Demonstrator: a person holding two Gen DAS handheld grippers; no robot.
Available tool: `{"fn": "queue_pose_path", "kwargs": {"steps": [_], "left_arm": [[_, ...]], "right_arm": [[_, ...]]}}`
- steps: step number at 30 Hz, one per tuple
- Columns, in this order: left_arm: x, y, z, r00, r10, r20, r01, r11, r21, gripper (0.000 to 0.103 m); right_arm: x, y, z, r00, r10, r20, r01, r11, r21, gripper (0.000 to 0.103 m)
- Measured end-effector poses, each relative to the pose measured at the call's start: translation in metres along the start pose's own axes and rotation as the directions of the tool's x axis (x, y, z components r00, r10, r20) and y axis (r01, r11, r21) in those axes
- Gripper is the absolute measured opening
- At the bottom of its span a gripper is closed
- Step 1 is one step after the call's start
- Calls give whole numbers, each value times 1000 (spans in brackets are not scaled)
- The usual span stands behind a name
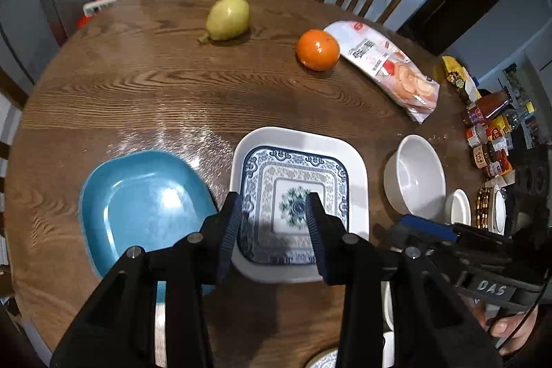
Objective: Organize plates and bowls
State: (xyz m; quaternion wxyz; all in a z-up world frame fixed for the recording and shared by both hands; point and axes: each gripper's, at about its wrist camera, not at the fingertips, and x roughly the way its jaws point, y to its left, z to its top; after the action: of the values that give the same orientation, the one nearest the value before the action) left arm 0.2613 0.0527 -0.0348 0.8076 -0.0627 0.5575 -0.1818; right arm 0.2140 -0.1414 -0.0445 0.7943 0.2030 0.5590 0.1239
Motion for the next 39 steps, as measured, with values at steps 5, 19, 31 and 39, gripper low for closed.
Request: {"fn": "queue_pose_path", "kwargs": {"steps": [5, 19, 31, 39], "left_arm": [[15, -3, 15, 999, -22, -25, 22, 999, 27, 36], [58, 5, 25, 987, 106, -122, -92, 989, 113, 36], [75, 9, 24, 979, 111, -173, -89, 988, 129, 20], [70, 20, 23, 979, 146, -142, -133, 986, 96, 7]], "right_arm": [[22, -4, 7, 996, -77, -34, 77, 997, 9, 39], [46, 1, 18, 965, -247, -92, 245, 969, -32, 39], [74, 8, 28, 947, -277, -160, 266, 960, -92, 28], [75, 8, 26, 946, -301, -117, 289, 951, -110, 12]]}}
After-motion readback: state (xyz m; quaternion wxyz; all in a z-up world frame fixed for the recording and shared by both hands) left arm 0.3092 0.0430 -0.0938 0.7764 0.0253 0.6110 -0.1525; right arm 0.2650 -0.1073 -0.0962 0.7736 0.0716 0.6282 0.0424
